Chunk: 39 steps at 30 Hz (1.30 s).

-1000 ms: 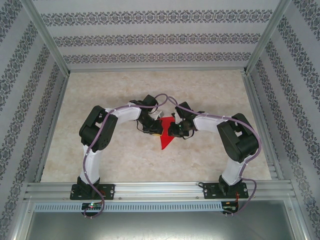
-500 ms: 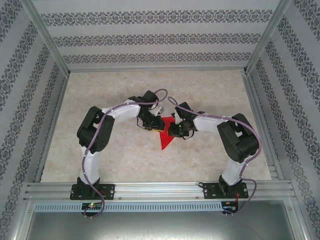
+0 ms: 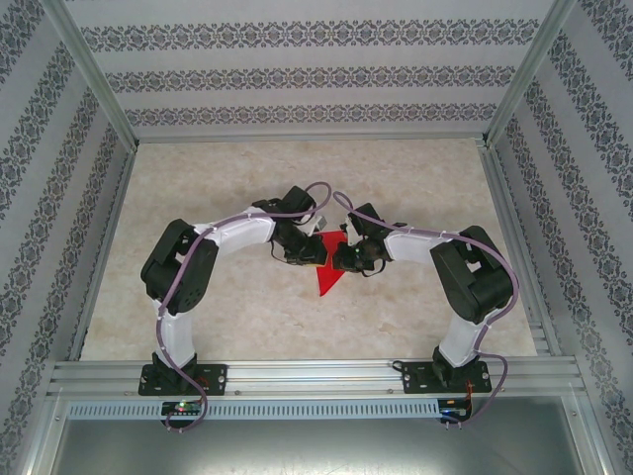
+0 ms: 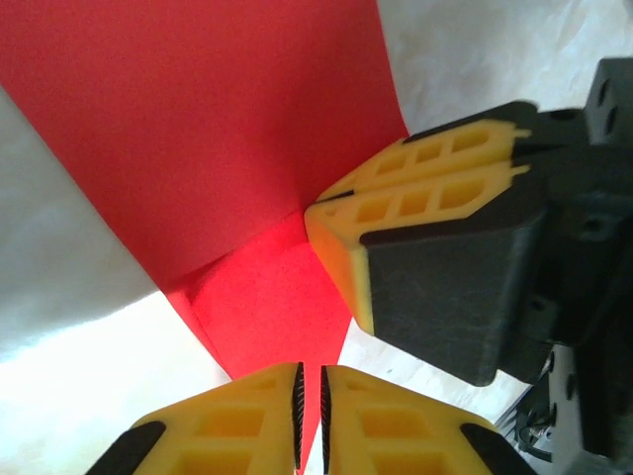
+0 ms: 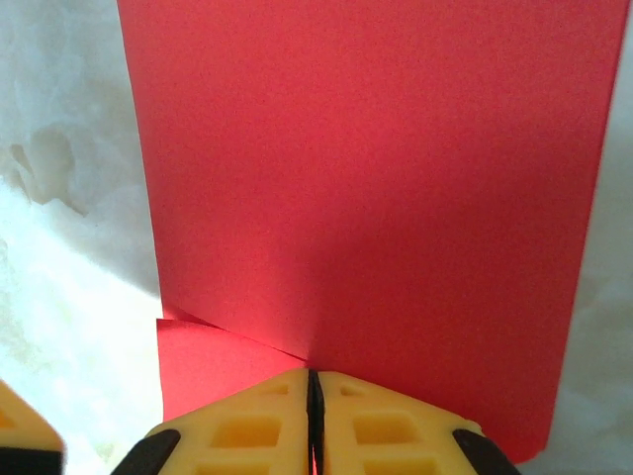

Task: Fold a paper plane with a square sheet of paper (pick it up from the middle)
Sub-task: Third fold the triangle at the center of the table.

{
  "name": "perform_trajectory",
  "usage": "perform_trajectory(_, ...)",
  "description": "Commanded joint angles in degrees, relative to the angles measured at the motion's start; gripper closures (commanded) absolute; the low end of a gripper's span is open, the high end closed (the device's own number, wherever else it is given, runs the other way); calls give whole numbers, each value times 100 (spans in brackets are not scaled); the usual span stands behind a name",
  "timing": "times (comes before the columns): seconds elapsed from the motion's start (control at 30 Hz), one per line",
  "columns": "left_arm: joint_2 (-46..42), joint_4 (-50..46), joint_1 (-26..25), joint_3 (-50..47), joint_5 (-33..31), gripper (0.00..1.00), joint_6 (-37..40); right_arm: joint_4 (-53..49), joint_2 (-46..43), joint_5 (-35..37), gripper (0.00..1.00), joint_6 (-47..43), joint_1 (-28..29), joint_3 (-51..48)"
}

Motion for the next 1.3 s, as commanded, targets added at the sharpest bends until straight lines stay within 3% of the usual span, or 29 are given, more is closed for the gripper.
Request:
perform_trajectory(0.0, 97, 568, -108, -188, 195, 84, -284, -498, 469, 263, 90, 92, -2, -429)
perform_trajectory(0.27, 279, 1011, -169, -370, 272, 85, -426, -278, 378, 9, 90, 203, -56, -523)
perform_trajectory(0.83, 548, 628, -259, -504, -298, 86, -82, 51, 97, -323, 90, 385, -178, -573)
perform_trajectory(1.27, 881, 205, -425, -562, -909, 86, 308, 1413, -759, -794, 85, 1292, -441, -1157)
